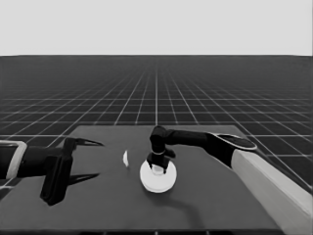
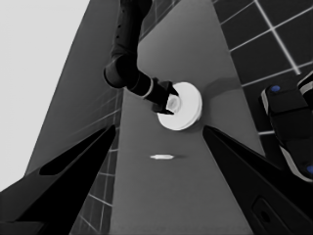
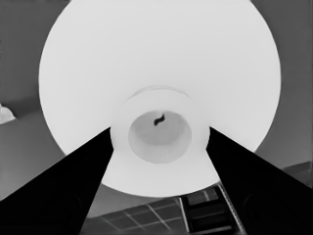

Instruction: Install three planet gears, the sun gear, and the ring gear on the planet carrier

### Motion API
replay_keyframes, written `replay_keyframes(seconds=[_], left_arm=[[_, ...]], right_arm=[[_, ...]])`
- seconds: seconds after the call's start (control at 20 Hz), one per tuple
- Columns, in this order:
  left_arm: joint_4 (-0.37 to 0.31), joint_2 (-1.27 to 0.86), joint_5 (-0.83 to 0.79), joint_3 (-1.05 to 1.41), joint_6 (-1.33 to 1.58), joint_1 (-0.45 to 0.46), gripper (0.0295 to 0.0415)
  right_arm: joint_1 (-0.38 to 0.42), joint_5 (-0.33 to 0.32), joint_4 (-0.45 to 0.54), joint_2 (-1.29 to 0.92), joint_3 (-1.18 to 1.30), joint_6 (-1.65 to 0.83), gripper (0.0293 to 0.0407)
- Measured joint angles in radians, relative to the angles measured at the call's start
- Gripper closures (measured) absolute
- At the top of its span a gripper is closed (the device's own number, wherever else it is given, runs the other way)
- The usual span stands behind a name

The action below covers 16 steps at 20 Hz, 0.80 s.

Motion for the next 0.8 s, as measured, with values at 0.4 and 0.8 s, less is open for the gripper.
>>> replay_keyframes(seconds=[0.4, 0.8], left_arm=[[0.000, 0.000, 0.000, 0.000, 0.000, 0.000, 0.0326], [0.000, 0.000, 0.000, 0.000, 0.000, 0.000, 0.0326]], right_arm=[[0.000, 0.000, 0.000, 0.000, 0.000, 0.070, 0.0351], [-0.004, 0.000, -0.001, 0.000, -0.001, 0.116, 0.0316]])
